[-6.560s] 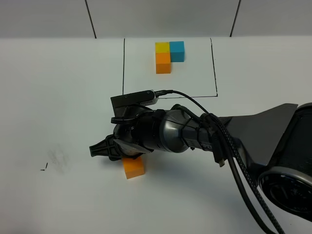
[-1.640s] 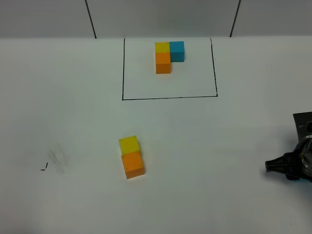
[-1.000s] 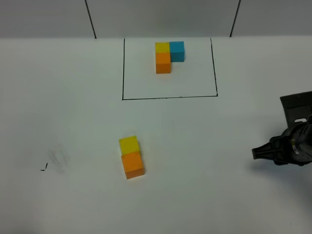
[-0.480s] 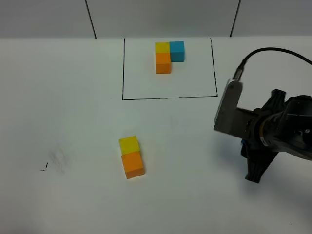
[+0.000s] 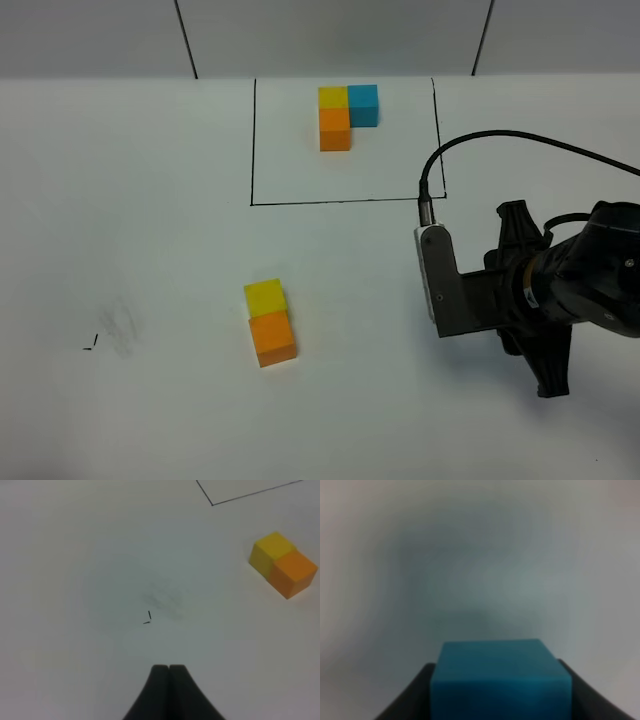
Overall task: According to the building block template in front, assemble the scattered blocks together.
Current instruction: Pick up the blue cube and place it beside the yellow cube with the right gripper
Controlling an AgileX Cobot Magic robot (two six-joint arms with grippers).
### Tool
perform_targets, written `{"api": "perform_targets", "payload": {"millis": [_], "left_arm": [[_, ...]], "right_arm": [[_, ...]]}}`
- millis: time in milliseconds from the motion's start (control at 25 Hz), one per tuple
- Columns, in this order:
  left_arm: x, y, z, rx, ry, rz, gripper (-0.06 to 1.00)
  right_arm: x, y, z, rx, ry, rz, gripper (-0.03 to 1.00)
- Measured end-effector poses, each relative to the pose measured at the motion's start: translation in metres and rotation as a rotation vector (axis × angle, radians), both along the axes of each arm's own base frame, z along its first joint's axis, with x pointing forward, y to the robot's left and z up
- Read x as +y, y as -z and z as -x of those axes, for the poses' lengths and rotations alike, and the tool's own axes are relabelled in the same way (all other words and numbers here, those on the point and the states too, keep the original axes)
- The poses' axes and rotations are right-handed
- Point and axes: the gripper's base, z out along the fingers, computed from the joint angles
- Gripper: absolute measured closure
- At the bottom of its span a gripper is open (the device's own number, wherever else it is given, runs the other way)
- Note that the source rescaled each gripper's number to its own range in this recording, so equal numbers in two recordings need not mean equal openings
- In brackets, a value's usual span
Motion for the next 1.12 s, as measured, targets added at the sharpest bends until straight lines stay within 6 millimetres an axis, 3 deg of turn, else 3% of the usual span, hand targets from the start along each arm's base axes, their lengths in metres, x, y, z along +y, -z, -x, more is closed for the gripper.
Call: {"api": "perform_targets", "payload": {"millis": [160, 480, 840, 1120], "left_arm": [[0.0, 0.0, 0.0, 0.0, 0.0, 0.0, 0.94], [0.0, 0.0, 0.0, 0.0, 0.0, 0.0, 0.94], [0.0, 0.0, 0.0, 0.0, 0.0, 0.0, 0.94], [0.0, 0.0, 0.0, 0.0, 0.0, 0.0, 0.94]], "right_arm": [[0.0, 0.001, 0.003, 0.031, -0.064, 0.028, 0.44], [0.007, 0.001, 0.005, 0.067, 0.128, -0.132, 0.44], [0.009, 0.001, 0.004, 0.073, 0.177, -0.184, 0.44], [0.024, -0.023, -0.01, 0.037, 0.152, -0.256, 0.44]]}}
